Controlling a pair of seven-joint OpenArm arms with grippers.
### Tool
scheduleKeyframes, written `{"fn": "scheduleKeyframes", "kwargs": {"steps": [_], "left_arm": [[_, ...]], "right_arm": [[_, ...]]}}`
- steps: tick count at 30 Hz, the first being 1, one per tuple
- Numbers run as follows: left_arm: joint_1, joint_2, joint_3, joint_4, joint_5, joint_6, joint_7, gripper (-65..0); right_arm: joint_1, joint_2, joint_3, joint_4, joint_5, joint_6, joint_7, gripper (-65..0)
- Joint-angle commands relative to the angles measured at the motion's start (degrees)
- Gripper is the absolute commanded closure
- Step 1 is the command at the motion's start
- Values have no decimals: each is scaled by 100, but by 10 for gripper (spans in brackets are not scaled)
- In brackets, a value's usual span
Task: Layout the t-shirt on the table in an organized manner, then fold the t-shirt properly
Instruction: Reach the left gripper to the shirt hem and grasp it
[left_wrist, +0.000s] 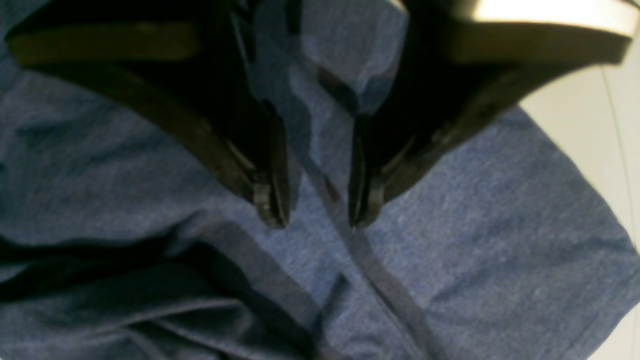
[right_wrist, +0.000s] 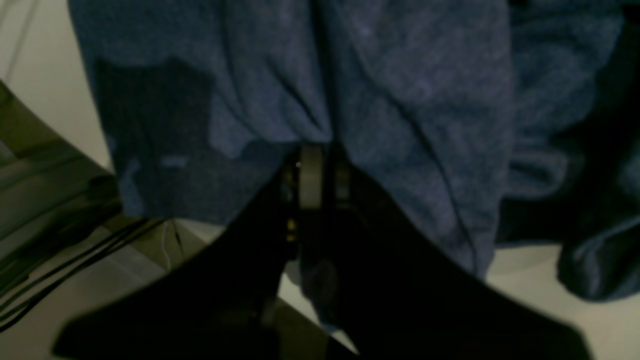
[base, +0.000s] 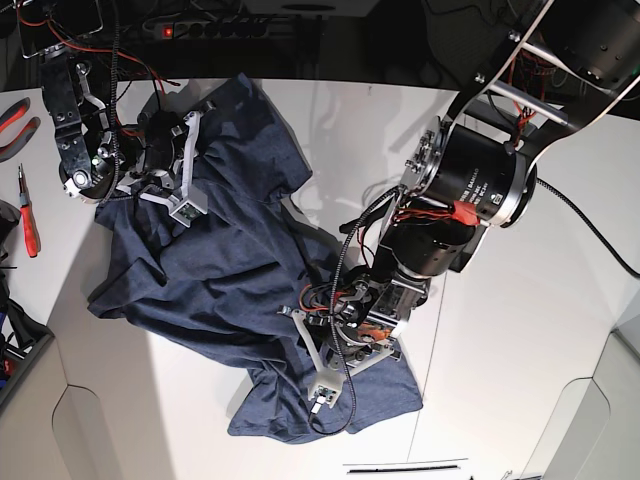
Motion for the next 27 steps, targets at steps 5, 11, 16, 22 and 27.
{"fn": "scheduleKeyframes", "kwargs": {"steps": [5,11,16,22,27], "left_arm": [[-203,68,-11,79,-13,-15,-166,-206],[-186,68,-11,79,-13,-15,-166,-206],[-125,68,-11,79,-13,-15,-212,-205],[-26,63,-11,81,-9,-13,-431,-39],[-28,-37,-11,376,-9,-9,-111,0]], "right_arm": [[-31,33,-4,-4,-74,39,-229,0],[-33,33,-4,-4,-74,39,-229,0],[-31,31,-4,-4,-76,39,-229,0],[-31,33,-4,-4,-74,39,-227,0],[-31,33,-4,-4,-76,37,-227,0]]}}
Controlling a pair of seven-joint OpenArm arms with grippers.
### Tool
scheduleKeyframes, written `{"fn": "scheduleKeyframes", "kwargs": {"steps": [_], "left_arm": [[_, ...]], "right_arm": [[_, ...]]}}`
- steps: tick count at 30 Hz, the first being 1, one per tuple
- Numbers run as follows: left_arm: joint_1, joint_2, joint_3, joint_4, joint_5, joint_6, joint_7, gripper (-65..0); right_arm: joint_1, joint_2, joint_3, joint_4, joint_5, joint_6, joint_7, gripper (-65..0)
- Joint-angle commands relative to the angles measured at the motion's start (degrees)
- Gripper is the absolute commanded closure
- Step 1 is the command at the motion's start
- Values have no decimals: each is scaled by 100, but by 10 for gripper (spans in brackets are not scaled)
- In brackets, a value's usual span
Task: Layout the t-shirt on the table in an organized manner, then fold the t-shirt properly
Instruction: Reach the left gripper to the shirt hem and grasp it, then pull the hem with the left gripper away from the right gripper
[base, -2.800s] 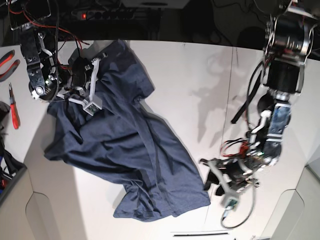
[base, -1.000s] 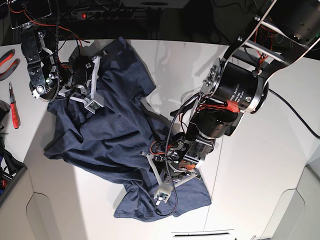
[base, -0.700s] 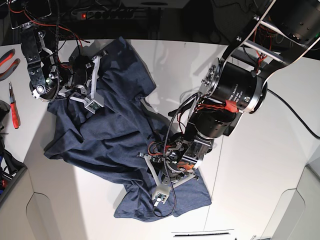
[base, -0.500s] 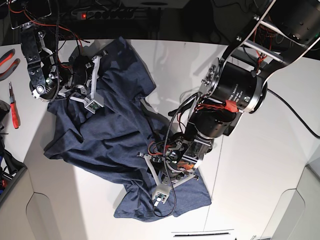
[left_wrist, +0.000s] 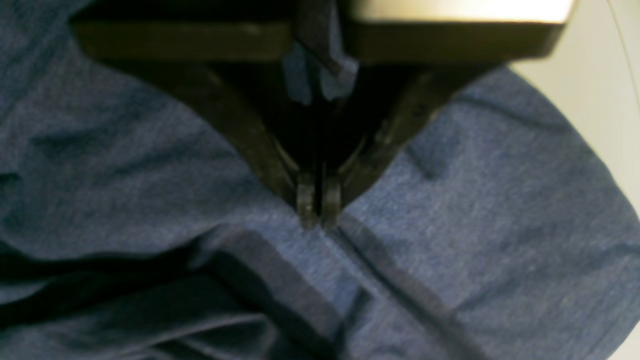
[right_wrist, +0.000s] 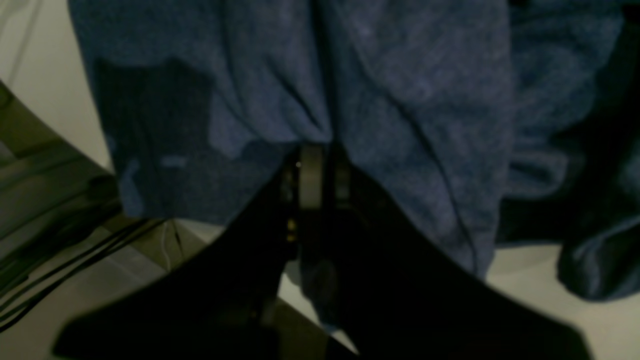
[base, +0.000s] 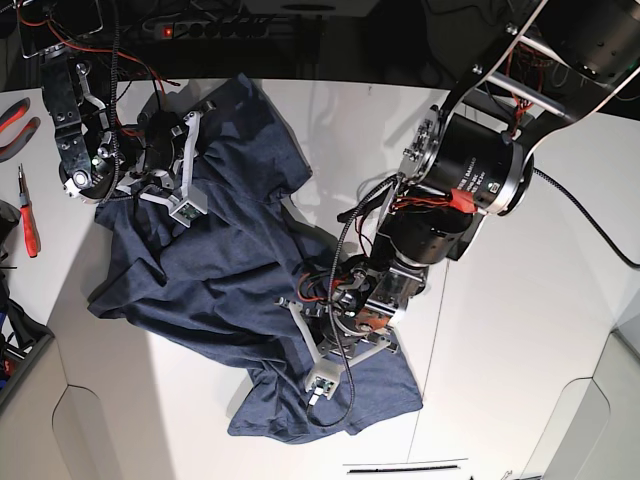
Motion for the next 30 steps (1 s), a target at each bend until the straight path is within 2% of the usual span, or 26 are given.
{"fn": "scheduleKeyframes", "kwargs": {"steps": [1,6,10,13,18,25,30], "left_arm": [[-227,-52,-13,280,-7,9,118,0],[-20,-603,-15,1718,-149,26,1582,0],[546,-1185,-105,3254,-483,24,2437,0],[1113,-1554,-190,4269,-507,24,3042,0],[2277,-1996,-466,5436,-503,26,3161,0],[3674,-2013,-1554,6778,-503,26,3136,0],[4175,-2013,-2142,7250,-503,26,3150,0]], "right_arm": [[-33,33,-4,-4,-74,37,-229,0],[-31,33,-4,-7,-76,37,-212,0],[-31,33,-4,-4,-76,37,-212,0],[-31,33,-4,-4,-76,37,-212,0],[-33,33,-4,-4,-76,37,-212,0],[-31,33,-4,-4,-76,37,-212,0],[-28,33,-4,-4,-76,37,-212,0]]}}
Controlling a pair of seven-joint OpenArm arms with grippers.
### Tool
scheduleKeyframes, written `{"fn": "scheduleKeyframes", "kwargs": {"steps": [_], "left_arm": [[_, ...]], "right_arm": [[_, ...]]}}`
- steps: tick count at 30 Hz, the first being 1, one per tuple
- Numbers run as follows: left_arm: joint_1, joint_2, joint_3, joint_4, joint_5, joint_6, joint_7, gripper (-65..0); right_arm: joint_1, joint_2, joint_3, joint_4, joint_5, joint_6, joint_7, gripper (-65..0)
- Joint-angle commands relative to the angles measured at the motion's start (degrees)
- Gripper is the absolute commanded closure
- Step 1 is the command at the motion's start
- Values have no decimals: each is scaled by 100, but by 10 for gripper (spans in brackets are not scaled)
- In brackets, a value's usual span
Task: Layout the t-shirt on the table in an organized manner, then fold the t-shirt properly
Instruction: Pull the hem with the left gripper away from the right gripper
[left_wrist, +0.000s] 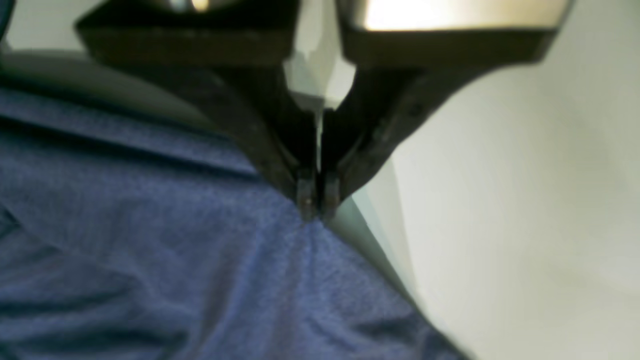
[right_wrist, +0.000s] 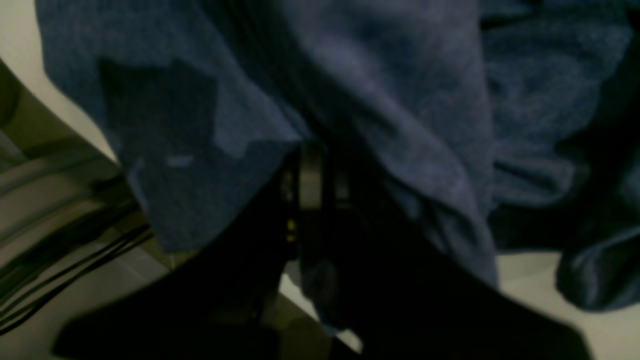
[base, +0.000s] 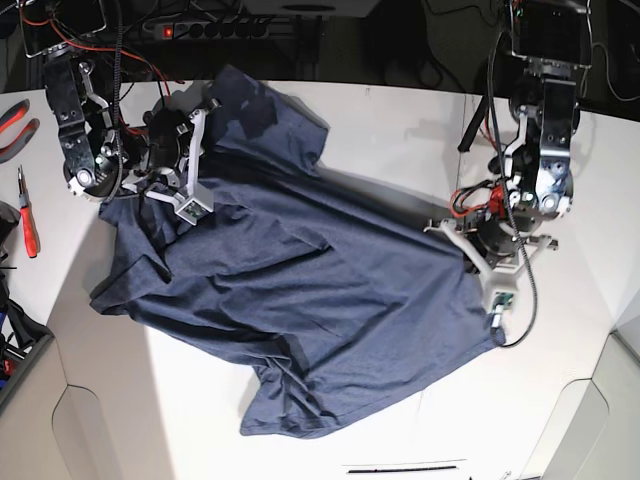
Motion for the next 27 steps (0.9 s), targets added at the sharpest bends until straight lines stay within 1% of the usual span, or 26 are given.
{"fn": "scheduleKeyframes", "kwargs": {"steps": [1,2,3,4,5,6,9,11,14,18,21,22,23,24,25,26,27], "left_arm": [[-103,-94,-140,146,155,142,-127,0],[-103,-94,-201,144,155,131,-72,-72],[-103,-96,-243,144,155,37,-48,-159],[-105,-96,-284,144,155,-157,-42,-232],[-105,-96,-308,144,155,-289,-42,-272],[-105,-96,-315,144,155,-317,-46,-277],[-109,-101,-315,144,192,-317,-170,-276],[-122,-111,-315,144,227,-337,-256,-276],[-162,-114,-313,146,221,-573,-308,-275],[-275,-111,-313,144,219,-612,-315,-275],[-332,-114,-313,144,214,-614,-391,-275],[-345,-118,-313,142,214,-614,-472,-275],[-348,-144,-313,142,179,-614,-595,-274],[-356,-179,-306,127,105,-614,-739,-255],[-389,-195,-306,87,42,-636,-848,-206],[-463,-205,-306,15,-28,-686,-916,-131],[-564,-205,-306,-94,-142,-798,-977,-36]], "right_arm": [[-24,52,2,0,-149,-2,-238,0],[-15,52,2,2,-146,-2,-238,0],[-13,52,2,2,-146,-2,-238,-1],[-13,52,2,2,-144,-2,-238,-85],[-15,52,2,2,-136,0,-238,-163],[-15,52,2,2,-70,0,-240,-210],[-15,55,2,157,243,0,-247,-219],[-28,59,15,483,413,0,-262,-219],[-31,57,92,1241,625,0,-225,-218],[-9,52,402,2345,514,2,293,-218],[-9,20,811,2699,212,-4,697,-217],[4,-33,973,2704,94,-59,780,-204],[13,-101,1137,2695,-52,-188,863,-166],[20,-175,1305,2677,-227,-365,935,-88],[37,-260,1471,2653,-420,-579,1043,0],[63,-354,1641,2601,-601,-789,1163,0],[96,-439,1812,2535,-748,-955,1292,0]]}}
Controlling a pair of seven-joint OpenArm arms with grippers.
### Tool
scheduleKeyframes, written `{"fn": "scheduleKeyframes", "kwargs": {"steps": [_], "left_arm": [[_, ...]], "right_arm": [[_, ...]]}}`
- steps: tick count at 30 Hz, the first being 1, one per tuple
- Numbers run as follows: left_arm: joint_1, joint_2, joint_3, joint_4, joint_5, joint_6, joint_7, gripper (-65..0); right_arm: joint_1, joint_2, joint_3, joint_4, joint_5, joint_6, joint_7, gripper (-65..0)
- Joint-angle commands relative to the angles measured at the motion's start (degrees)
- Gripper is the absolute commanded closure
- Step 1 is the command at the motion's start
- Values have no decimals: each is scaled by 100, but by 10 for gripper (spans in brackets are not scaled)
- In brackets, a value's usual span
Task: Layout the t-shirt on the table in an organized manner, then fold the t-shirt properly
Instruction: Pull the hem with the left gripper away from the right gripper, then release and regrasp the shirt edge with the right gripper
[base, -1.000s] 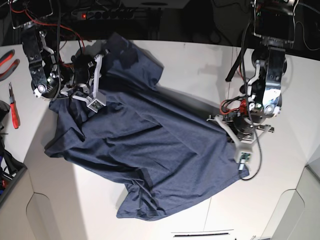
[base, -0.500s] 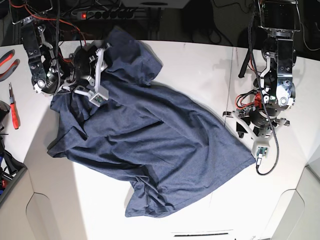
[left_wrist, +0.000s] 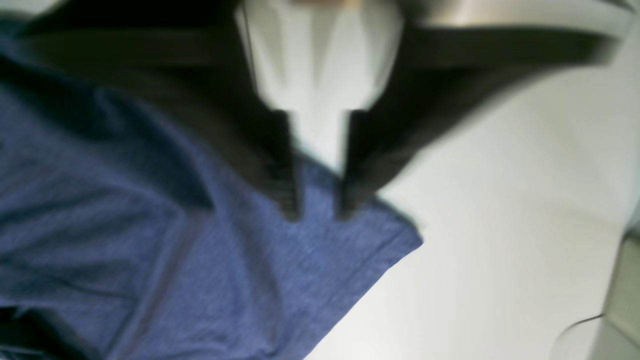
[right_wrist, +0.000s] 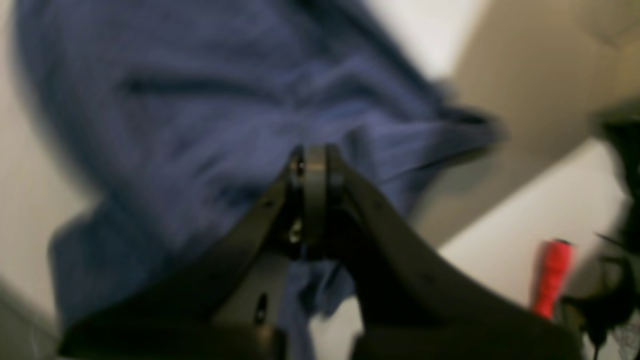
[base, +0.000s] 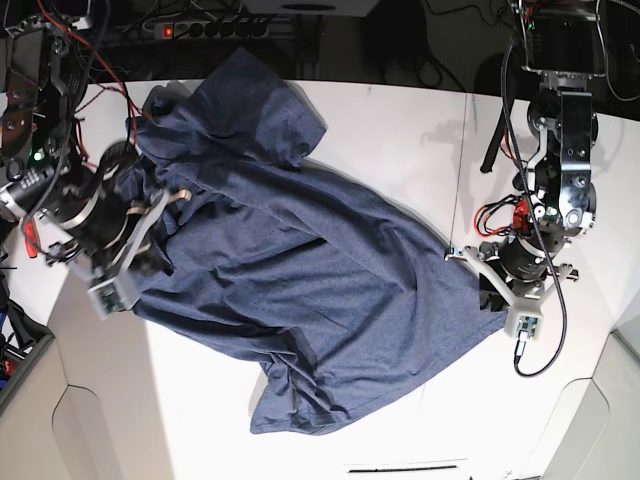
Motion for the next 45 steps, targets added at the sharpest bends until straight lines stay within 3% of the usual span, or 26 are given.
{"fn": "scheduleKeyframes", "kwargs": {"steps": [1,6,9,12,17,21,27,33,37,39,42,45], "left_arm": [[-260,-72,-13,-63,-140,-83,-192,0],[-1340,-70,297,-1513,-525,-433,-210,0],[-2024,-70,671,-2653,-522,-461,-212,0],[-2520,-72,1001,-3672,-472,-734,-337,0],[-2809,-125,1154,-4704,-216,-737,-332,0],[-2658,-400,1154,-4782,-245,-680,-162,0],[-2396,-870,1154,-4767,-275,-240,448,0],[-1937,-1172,1132,-4553,-1064,-291,925,0],[-1495,-1156,1132,-4089,-1875,-717,1325,0],[-1270,-1088,1132,-3790,-2186,-894,1331,0],[-1075,-922,1132,-3403,-2186,-953,1158,0],[-1080,-769,1128,-3235,-1982,-949,1080,0]], "right_arm": [[116,-39,170,-24,-42,-127,162,0],[380,-188,420,-1023,343,-289,177,0],[415,-321,420,-1746,535,-282,151,0],[417,-444,420,-2317,540,-282,153,0],[529,-503,420,-3307,404,-275,835,0],[1200,-503,420,-4518,52,-269,1119,0],[2704,-505,402,-5945,-175,-264,1626,0],[4113,-505,140,-6769,-680,-275,2214,0],[4758,-505,-116,-7158,-994,-444,2669,0],[4979,-505,-201,-7239,-1005,-435,2669,0],[5084,-498,-223,-7125,-625,-96,2153,0],[4774,-505,-197,-6426,575,501,1224,0]]}}
